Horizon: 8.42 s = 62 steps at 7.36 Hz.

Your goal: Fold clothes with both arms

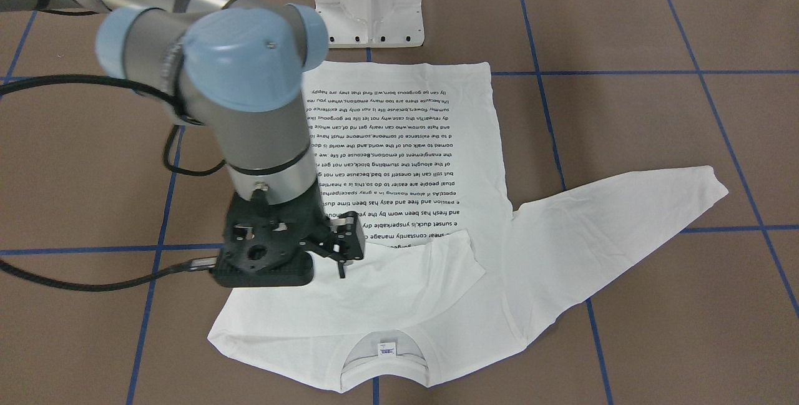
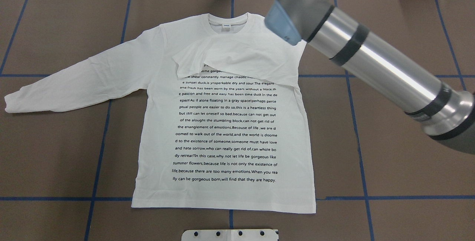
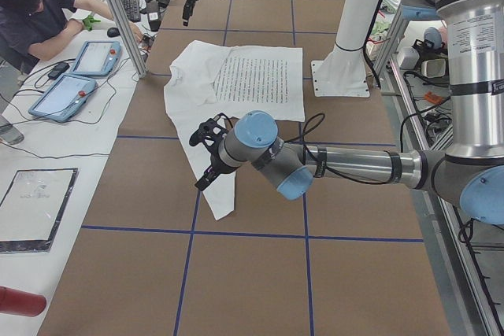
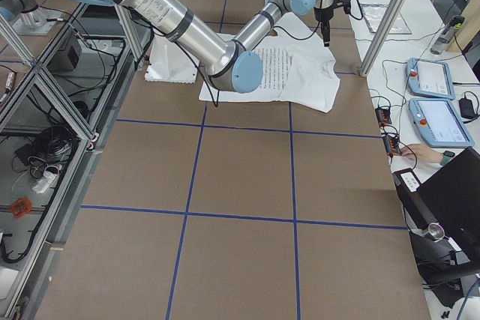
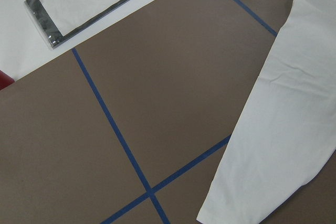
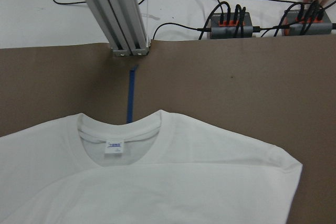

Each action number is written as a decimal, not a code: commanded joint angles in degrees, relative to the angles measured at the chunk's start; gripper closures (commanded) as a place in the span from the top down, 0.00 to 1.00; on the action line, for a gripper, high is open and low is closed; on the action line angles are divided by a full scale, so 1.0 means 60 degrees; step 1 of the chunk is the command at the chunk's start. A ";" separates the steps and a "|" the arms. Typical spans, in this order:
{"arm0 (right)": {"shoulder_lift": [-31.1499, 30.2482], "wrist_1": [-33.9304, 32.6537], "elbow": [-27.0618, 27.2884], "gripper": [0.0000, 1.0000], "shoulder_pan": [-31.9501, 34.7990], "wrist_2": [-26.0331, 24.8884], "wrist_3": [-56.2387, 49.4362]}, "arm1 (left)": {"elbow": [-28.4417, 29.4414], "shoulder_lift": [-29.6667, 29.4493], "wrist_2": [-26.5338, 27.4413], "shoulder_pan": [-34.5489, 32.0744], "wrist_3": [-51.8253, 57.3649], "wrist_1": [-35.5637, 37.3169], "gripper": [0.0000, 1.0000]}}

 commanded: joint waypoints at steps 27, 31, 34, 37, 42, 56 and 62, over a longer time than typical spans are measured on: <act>-0.5306 0.0135 0.3820 1.00 0.2340 0.1952 -0.4006 | 0.3195 -0.1827 0.3681 0.5178 -0.6815 -0.6686 0.00; -0.5409 0.0165 0.3834 1.00 0.2340 0.1952 -0.3991 | 0.1868 -0.4931 0.2725 0.5163 -0.8619 -0.2630 0.00; -0.5453 0.0165 0.3820 1.00 0.2340 0.1952 -0.3947 | 0.1715 -0.7539 0.2783 0.5412 -0.9894 0.0426 0.00; -0.5453 0.0165 0.3790 1.00 0.2340 0.1952 -0.3918 | 0.2735 -0.9694 0.3556 0.6200 -1.1035 0.1577 0.00; -0.5511 0.0165 0.3805 1.00 0.2326 0.1952 -0.3859 | 0.4100 -1.0477 0.5945 0.9026 -1.1287 0.0906 0.99; -0.0372 -0.0318 -0.0087 1.00 -0.3428 -0.4035 0.1151 | 0.1173 -0.6551 0.2798 0.5427 -0.3669 0.2397 1.00; 0.0085 -0.1443 -0.1381 1.00 -0.4017 -0.5123 0.0436 | 0.0939 -0.6272 0.2813 0.5441 -0.3787 0.2382 1.00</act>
